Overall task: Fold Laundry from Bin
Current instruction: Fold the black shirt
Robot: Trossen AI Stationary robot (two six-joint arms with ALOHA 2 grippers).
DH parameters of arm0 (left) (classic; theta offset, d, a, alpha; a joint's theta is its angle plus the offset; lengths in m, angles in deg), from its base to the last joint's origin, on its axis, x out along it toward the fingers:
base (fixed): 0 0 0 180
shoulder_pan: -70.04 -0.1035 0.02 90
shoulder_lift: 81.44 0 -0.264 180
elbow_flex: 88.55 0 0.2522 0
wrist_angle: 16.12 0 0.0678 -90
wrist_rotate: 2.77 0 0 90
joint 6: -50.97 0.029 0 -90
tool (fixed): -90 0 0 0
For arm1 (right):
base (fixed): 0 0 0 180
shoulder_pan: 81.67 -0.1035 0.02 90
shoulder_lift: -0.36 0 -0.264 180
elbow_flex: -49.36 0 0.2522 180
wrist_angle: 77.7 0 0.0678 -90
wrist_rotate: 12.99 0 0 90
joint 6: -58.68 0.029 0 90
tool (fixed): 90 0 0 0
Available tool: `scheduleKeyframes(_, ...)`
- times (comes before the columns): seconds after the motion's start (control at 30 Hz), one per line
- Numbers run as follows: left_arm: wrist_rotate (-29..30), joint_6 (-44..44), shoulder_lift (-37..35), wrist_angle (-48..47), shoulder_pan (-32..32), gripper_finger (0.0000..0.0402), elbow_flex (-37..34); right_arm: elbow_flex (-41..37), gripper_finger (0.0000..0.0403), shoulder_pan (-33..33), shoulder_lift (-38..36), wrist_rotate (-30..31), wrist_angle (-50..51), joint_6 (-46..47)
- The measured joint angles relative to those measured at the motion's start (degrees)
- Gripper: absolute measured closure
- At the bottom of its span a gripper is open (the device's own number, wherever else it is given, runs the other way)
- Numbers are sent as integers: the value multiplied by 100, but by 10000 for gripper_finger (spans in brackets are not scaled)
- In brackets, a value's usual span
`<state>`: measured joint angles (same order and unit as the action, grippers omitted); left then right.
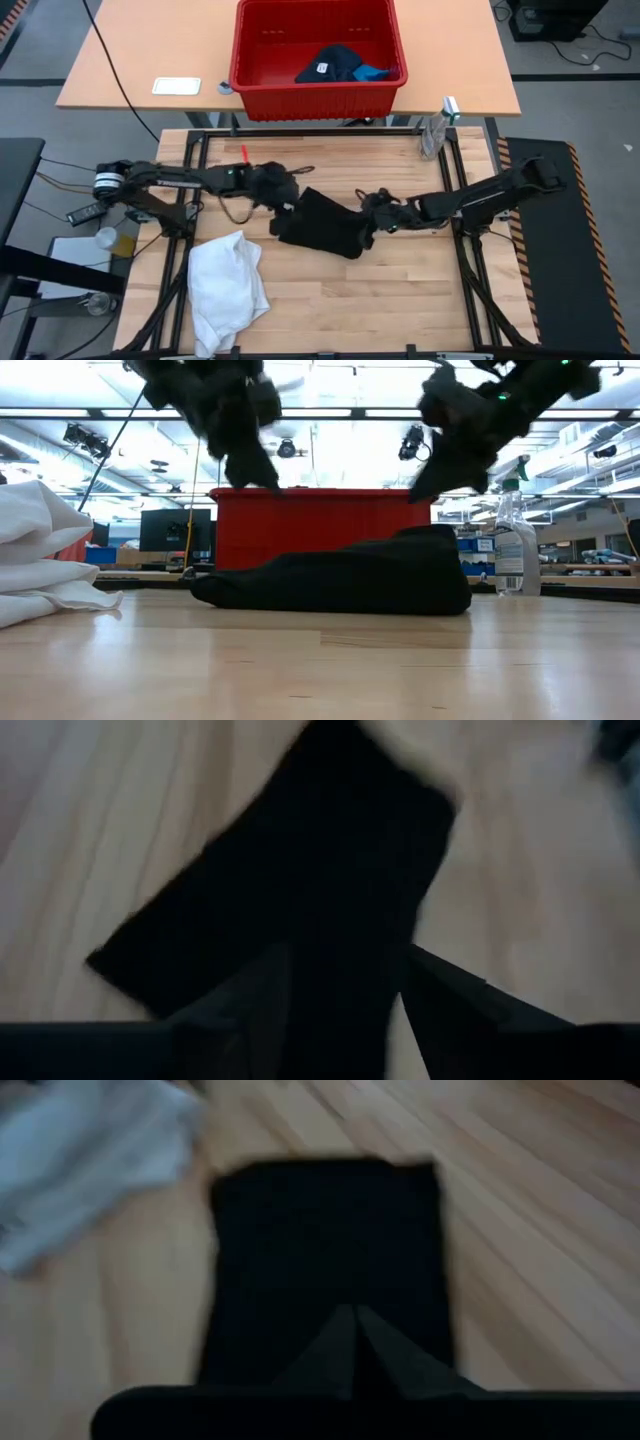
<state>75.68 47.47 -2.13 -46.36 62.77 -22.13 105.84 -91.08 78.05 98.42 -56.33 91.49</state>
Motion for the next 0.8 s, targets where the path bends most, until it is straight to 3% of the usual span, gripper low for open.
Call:
scheduleKeyframes(0.13, 110, -363, -211, 606, 524, 223, -212, 0, 380, 89, -520, 186, 1030, -342)
scheduleKeyframes(0.23, 761, -787, 59, 731, 973, 223, -212, -33, 360, 378, -634, 355, 1549, -540)
scheduleKeyframes(0.3, 772, -1214, 346, 864, 1184, 223, -212, -196, 349, 630, -590, 422, 1645, -563)
scheduleKeyframes(0.5, 903, -1827, 1199, 841, 1738, 224, -223, -682, 350, 1265, -248, -301, 376, -1007)
scheduleKeyframes(0.67, 1044, -2011, 1669, 1064, 1883, 224, -220, -717, 368, 1543, 266, -560, -51, -1289)
scheduleKeyframes(0.8, 1119, -2120, 1920, 1028, 1866, 224, -216, -717, 379, 1761, 717, -1367, -489, -1432)
